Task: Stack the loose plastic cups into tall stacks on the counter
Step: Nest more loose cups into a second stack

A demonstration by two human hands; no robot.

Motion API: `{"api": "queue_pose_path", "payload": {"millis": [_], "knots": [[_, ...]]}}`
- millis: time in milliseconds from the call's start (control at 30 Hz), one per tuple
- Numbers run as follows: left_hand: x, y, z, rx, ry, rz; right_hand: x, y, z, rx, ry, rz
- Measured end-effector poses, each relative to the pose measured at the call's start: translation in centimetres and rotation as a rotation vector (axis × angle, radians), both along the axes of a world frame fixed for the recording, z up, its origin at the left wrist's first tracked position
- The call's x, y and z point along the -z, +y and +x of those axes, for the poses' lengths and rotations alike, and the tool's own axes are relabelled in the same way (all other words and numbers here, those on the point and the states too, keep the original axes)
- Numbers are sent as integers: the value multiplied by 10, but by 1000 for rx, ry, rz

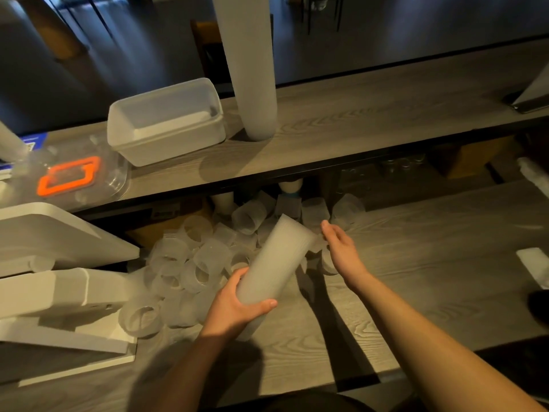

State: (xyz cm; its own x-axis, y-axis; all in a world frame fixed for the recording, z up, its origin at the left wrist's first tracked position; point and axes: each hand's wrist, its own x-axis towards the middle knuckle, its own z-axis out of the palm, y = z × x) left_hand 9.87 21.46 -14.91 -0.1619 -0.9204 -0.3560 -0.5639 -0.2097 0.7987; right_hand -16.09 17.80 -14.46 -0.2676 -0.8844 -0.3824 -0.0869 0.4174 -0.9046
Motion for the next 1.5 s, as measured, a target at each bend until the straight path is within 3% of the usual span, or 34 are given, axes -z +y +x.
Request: {"api": "queue_pose_path", "payload": {"millis": [200,333,467,600,900,1067,1200,1500], "knots": [[-2,1,2,-38,13,8,59,-5,-34,-147,531,145],[-1,4,8,-63,-1,30,79,-3,-37,-294,581,206],[-3,6,14,-98,20,50,87,1,-36,-272,600,177],[-8,7,15,-114,32,44,86,7,-34,-194,515,157],[-8,3,10,-52,-27,18,37,8,-36,67,-95,44],[-9,1,3,32,-65,-18,-6,4,-46,154,-247,-95],[-12,1,-3,97,-94,-66,-26,-1,-50,145,-240,-176],[-14,3,-1,192,-137,-93,-43,2,-32,-57,43,-219]]}}
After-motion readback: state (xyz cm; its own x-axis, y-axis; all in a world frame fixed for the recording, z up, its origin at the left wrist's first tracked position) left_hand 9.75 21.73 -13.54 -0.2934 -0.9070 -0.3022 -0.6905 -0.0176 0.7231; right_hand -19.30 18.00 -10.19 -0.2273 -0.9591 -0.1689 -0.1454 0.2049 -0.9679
